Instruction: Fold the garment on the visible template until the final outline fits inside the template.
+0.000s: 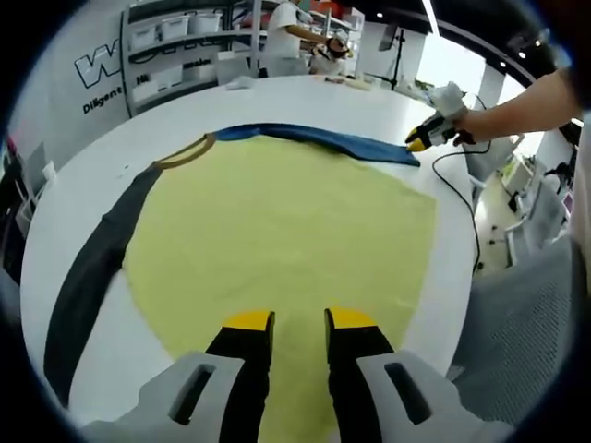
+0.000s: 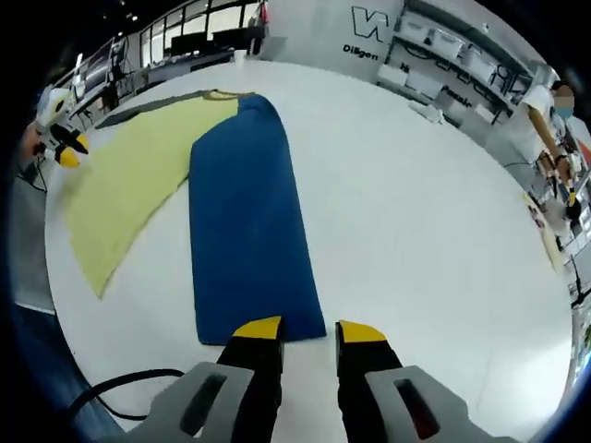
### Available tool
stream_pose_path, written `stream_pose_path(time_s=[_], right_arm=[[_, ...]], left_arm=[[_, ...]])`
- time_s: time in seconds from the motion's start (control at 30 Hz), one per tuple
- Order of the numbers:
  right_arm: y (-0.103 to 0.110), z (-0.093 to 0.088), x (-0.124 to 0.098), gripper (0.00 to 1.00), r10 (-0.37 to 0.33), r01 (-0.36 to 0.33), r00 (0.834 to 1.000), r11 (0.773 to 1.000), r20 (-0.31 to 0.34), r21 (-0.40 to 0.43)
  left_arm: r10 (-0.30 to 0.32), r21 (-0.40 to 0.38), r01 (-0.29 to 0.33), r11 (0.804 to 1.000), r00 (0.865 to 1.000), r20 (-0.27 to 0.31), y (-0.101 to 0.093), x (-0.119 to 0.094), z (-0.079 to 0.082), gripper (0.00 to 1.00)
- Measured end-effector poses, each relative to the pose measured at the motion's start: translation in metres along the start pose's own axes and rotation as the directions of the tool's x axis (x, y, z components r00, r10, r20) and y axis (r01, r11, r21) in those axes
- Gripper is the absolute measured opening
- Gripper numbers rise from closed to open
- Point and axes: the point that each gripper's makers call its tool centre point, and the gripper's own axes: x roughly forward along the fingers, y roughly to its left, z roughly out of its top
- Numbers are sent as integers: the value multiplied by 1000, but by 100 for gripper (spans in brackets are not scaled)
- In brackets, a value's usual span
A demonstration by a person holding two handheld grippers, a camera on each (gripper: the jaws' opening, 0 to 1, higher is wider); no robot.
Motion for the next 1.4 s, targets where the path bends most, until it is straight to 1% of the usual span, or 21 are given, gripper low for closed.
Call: stream_pose_path(time_s=[0.07, 0.1, 0.13, 0.2, 0.3, 0.37, 0.47, 0.6, 0.73, 0.83, 1.03, 1.17, 1.27, 1.4], right_arm=[[-2, 3, 1, 13, -1, 1, 1000, 1000, 3, 2], [-1, 3, 2, 10, 10, -10, 1000, 1000, -3, 5], [2, 2, 2, 6, 28, -28, 1000, 1000, -10, 11], [2, 1, 3, 1, 26, -26, 1000, 1000, -14, -11], [-1, 2, 2, 0, 31, -31, 999, 1000, -20, -1], [-6, 2, 4, 0, 30, -30, 999, 999, -21, -21], [-16, 2, 5, 0, 15, -16, 1000, 999, -26, -29], [-36, 5, 8, 0, -18, 17, 1000, 1000, -22, -24], [-57, 10, 15, 0, -40, 38, 999, 998, -27, -52], [-69, 14, 19, 0, -52, 51, 998, 997, -31, -56], [-102, 23, 35, 0, -74, 70, 996, 993, -43, -95], [-122, 34, 45, 0, -86, 81, 996, 990, -38, -115], [-137, 42, 55, 0, -96, 89, 995, 984, -36, -152], [-155, 54, 64, 0, -102, 96, 994, 983, -34, -156]], left_arm=[[4, -1, -4, 1000, 1000, -4, 1, -1, -1, 24], [5, -2, -5, 1000, 1000, -5, 1, -1, -2, 24], [6, -3, -6, 1000, 1000, -6, 2, -1, -2, 24], [7, -4, -7, 1000, 1000, -7, 2, 0, -2, 24], [6, -4, -6, 1000, 1000, -9, 0, 1, -1, 24], [5, -5, -6, 1000, 1000, -10, -1, 1, -1, 24], [6, -2, -6, 1000, 1000, -16, -1, 2, -2, 24], [9, 1, -9, 1000, 1000, -25, -2, 2, -4, 24], [13, 1, -13, 1000, 999, -36, -2, 1, -5, 24], [18, -2, -18, 1000, 999, -46, -3, 1, -6, 24], [25, -10, -25, 1000, 998, -60, -5, 1, -7, 24], [31, -19, -32, 999, 997, -72, -5, 2, -8, 25], [34, -24, -36, 999, 996, -82, -5, 2, -9, 25], [39, -30, -41, 999, 995, -87, -4, 3, -7, 25]])
